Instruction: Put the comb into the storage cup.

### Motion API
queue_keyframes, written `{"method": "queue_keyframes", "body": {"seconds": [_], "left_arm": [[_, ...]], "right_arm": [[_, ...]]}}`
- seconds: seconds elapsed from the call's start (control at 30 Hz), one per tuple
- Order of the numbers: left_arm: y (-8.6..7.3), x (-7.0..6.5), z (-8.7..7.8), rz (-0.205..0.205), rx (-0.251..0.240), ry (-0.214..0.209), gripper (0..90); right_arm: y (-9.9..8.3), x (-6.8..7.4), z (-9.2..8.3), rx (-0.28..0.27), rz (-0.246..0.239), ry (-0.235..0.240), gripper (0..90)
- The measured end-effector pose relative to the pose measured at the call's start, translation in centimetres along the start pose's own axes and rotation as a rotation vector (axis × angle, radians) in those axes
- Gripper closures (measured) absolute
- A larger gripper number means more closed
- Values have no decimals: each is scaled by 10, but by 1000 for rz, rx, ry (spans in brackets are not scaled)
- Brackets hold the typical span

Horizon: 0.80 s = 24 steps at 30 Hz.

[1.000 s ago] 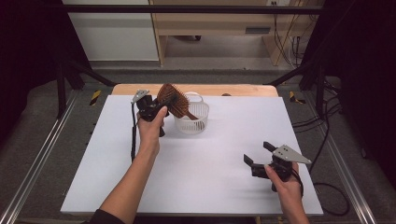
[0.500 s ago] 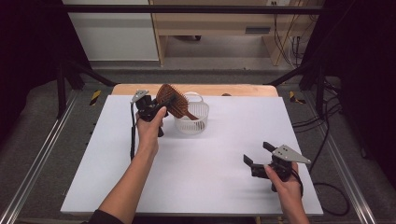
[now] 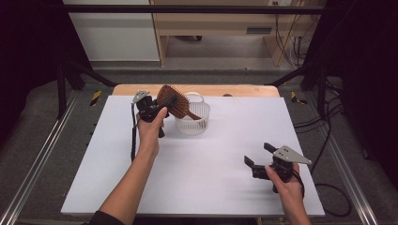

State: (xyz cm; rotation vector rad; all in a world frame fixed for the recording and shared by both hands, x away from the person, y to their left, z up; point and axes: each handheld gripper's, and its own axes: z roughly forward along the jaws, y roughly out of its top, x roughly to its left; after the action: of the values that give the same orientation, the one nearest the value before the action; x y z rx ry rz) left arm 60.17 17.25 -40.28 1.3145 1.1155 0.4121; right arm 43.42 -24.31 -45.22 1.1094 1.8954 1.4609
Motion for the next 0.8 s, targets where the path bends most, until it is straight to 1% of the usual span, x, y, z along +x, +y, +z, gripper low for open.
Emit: {"method": "queue_keyframes", "body": {"seconds": [0.07,0.3,0.4,0.6,0.77,0.8], "left_arm": [[0,0,0,6,-4,6,395],[1,1,-1,7,-15,8,371],[1,1,0,0,-24,7,342],[1,1,-1,12,-18,4,295],[1,0,-1,9,-21,9,257],[1,0,0,10,-21,12,238]], "right_arm": [[0,0,0,1,1,-1,49],[0,0,1,6,-1,0,48],[-1,0,1,8,1,3,48],[-1,1,1,10,0,4,48],[-1,0,1,9,-3,4,48],[-1,0,1,9,-3,3,48]]}}
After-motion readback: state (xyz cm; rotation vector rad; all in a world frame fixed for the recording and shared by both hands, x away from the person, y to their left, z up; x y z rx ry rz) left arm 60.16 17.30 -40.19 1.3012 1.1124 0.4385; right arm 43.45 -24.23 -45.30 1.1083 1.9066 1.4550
